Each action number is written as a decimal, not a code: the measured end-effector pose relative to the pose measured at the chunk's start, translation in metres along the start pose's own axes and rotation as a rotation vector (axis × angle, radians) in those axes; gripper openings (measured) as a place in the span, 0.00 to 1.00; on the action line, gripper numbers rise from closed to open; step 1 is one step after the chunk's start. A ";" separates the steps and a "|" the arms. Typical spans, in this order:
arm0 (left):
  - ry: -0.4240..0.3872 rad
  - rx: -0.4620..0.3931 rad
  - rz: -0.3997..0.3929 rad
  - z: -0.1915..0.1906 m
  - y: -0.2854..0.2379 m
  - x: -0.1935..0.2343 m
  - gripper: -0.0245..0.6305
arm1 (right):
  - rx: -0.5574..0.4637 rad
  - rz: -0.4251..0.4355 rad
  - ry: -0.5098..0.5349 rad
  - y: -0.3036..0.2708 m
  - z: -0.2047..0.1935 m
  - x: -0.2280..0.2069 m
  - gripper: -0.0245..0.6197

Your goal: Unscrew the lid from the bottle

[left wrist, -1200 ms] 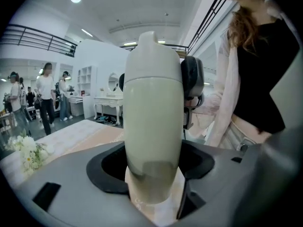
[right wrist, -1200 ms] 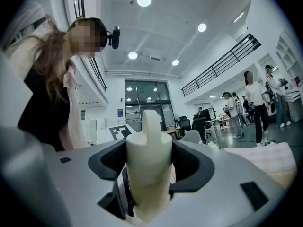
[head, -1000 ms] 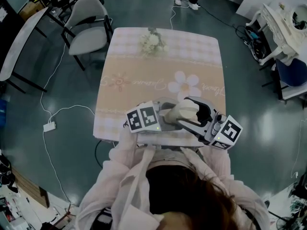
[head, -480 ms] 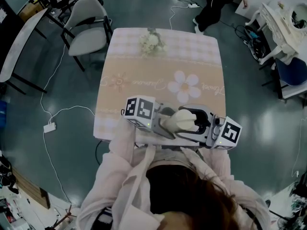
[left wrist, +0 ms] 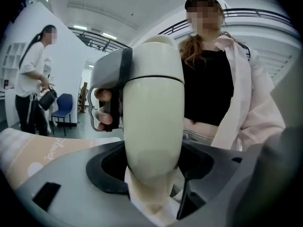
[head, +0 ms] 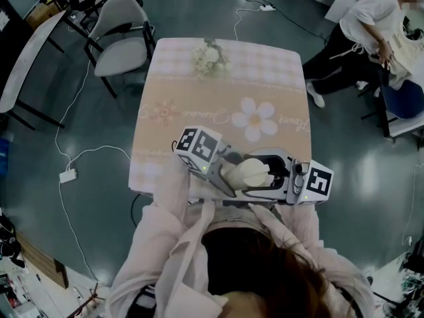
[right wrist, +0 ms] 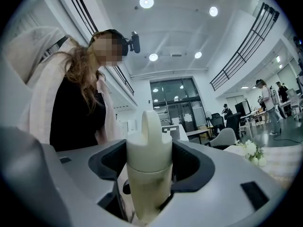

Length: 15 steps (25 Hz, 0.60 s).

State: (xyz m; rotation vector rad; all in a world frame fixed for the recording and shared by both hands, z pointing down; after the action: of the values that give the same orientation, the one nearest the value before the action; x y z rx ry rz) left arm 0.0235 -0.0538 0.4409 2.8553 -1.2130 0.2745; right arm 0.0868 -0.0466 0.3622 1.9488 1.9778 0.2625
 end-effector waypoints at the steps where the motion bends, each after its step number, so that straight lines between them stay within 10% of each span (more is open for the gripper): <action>1: -0.011 0.000 0.011 0.000 -0.001 0.000 0.52 | 0.005 0.004 0.002 0.000 0.000 0.000 0.51; 15: -0.119 0.039 0.545 -0.006 0.011 0.040 0.52 | -0.066 -0.263 0.117 0.022 0.011 -0.026 0.58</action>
State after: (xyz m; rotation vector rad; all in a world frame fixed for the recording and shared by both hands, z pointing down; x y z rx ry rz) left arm 0.0420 -0.0891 0.4533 2.5393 -2.0138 0.1362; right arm 0.1111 -0.0734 0.3628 1.6441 2.2410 0.3752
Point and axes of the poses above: the fingertips, and each gripper's own axes: y backward along the fingers, x to its left, z out of its top, the point moved 6 cm from there along y, backward along the fingers, and after that the axes turned 15 degrees about -x, right-handed, at the moved point
